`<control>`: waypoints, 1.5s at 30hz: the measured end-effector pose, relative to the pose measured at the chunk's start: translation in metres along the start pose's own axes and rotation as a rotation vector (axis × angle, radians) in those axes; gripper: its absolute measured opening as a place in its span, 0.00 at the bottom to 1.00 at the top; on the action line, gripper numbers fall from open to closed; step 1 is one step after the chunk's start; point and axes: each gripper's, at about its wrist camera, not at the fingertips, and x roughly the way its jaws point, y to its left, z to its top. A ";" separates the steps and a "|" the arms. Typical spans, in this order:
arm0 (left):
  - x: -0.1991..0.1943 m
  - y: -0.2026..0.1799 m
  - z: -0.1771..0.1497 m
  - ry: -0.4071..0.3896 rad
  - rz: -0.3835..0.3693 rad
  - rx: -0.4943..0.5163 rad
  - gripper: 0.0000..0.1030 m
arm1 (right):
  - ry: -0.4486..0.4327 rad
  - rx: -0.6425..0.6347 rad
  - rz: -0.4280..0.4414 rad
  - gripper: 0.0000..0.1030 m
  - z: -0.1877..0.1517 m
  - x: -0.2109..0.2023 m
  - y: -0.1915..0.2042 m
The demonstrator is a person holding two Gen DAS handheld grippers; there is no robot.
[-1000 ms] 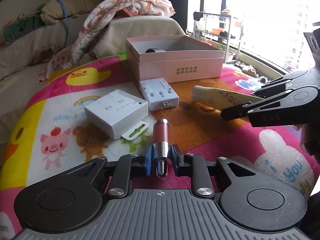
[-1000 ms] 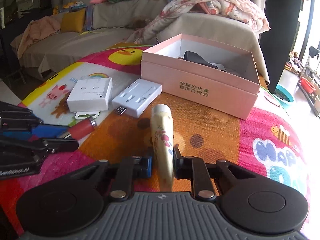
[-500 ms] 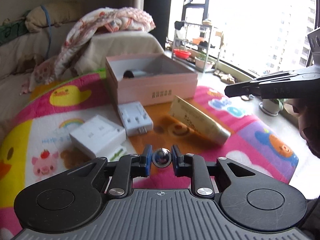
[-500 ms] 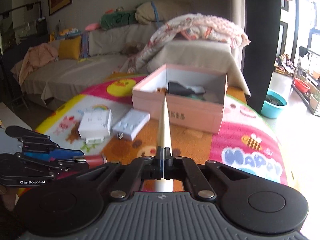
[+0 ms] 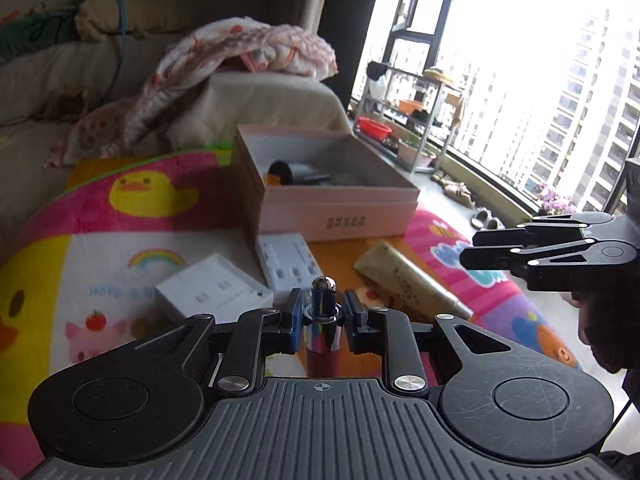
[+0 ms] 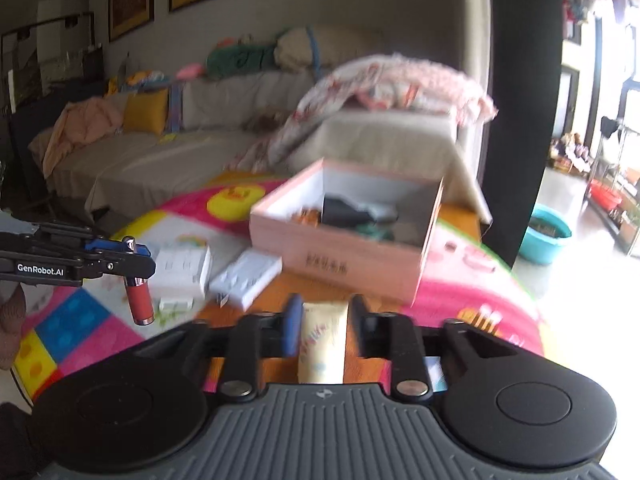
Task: Organize rigid objects
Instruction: 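Grasp the cream tube with the right tool while the left tool holds the red tube, then lower both tubes into the pink box and open both tools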
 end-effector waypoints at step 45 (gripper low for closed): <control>0.054 -0.030 -0.027 0.093 0.057 0.176 0.23 | 0.141 -0.056 -0.024 0.34 -0.037 0.077 0.020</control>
